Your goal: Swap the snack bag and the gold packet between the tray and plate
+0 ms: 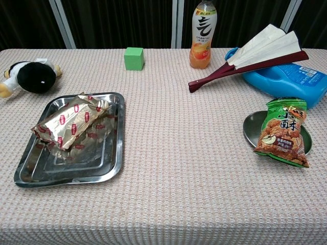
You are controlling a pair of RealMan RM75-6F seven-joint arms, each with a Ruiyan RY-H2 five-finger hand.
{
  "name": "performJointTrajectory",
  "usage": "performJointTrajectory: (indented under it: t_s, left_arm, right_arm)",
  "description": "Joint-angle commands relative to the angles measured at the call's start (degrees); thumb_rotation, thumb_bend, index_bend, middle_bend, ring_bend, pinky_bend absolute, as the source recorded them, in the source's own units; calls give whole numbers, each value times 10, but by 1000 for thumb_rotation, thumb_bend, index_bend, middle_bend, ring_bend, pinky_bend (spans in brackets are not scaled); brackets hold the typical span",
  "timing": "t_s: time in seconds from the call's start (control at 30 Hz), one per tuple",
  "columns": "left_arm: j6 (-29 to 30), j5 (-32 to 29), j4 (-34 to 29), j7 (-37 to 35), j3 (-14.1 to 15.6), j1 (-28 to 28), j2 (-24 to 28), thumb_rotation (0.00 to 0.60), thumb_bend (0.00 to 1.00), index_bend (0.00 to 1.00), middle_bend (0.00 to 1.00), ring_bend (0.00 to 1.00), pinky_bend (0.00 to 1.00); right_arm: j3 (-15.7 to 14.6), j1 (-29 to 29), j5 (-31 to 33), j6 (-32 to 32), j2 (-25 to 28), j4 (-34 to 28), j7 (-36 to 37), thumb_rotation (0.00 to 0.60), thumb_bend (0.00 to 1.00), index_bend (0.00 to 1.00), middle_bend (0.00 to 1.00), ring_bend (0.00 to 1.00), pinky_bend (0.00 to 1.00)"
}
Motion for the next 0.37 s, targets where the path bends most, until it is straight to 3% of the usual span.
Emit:
performJointTrajectory:
  t_s: [0.03,0.37]
  left_arm:
    - [2,0,4,-4,0,2,-2,600,97,39,65,31,219]
    - [3,0,5,-1,-2,3,-6,600,97,40,65,31,218]
  right_arm:
    - [4,-49,20,30,10,31,33,600,0,0,0,0,0]
    - [9,-86,20,38,-20,77,29,600,0,0,0,0,0]
